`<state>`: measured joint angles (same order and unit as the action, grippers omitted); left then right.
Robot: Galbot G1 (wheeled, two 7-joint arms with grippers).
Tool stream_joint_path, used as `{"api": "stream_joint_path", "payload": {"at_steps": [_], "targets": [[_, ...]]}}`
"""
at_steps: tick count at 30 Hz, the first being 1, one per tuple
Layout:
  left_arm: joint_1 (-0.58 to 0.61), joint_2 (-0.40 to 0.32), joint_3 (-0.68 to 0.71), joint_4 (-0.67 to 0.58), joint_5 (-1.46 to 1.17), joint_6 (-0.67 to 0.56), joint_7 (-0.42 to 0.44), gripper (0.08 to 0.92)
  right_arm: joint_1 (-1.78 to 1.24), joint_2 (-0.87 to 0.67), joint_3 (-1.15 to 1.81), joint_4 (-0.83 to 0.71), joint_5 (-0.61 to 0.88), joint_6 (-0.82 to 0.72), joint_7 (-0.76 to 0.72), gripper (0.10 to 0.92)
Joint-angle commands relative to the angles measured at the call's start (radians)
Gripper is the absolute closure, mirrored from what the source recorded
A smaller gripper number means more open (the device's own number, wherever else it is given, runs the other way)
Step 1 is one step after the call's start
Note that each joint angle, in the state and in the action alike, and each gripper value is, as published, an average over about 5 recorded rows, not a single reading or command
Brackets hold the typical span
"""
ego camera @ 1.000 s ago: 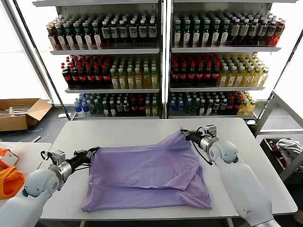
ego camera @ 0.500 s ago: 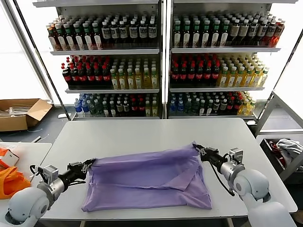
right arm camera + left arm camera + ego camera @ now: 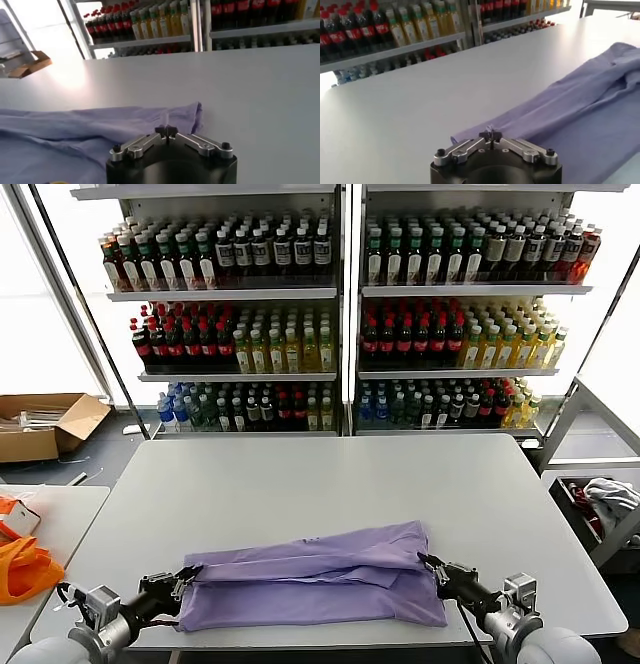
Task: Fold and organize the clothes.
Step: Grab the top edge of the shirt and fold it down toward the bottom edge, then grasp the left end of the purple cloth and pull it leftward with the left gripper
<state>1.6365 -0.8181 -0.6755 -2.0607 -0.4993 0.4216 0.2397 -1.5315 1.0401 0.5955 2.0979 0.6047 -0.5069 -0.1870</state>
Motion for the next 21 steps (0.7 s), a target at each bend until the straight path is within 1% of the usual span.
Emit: {"api": "stream_joint_path", "payload": {"at_steps": [1,4,6,9,12,16,20,21], "targets": [[0.082,-0.031,-0.082,-0.081,0.02,-0.014,-0.026,0.856,-0.124,0.011,0.073,0.11,-0.003,0.053,0.021,0.829],[0.079,-0.048,-0.127,-0.094,0.003,-0.004,-0.043,0.77,-0.115,0.026,0.105,0.129,-0.007,0.119,0.022,0.743],[0.08,-0.061,-0.156,-0.104,-0.009,0.003,-0.049,0.719,-0.104,0.04,0.122,0.13,-0.039,0.177,0.021,0.682],[0.085,-0.099,-0.161,-0.131,-0.026,0.008,-0.092,0.632,-0.091,0.057,0.146,0.113,-0.1,0.294,0.005,0.595],[0.088,-0.173,-0.101,-0.151,-0.012,-0.01,-0.181,0.545,-0.091,0.071,0.179,0.094,-0.116,0.392,-0.027,0.509],[0.082,-0.286,0.002,-0.143,0.058,-0.065,-0.306,0.424,-0.112,0.09,0.21,0.081,-0.12,0.461,-0.059,0.396],[0.075,-0.351,0.074,-0.137,0.104,-0.08,-0.401,0.311,-0.13,0.113,0.202,0.071,-0.139,0.483,-0.054,0.284],[0.073,-0.363,0.089,-0.134,0.115,-0.08,-0.422,0.294,-0.132,0.118,0.197,0.068,-0.144,0.487,-0.052,0.256]]}}
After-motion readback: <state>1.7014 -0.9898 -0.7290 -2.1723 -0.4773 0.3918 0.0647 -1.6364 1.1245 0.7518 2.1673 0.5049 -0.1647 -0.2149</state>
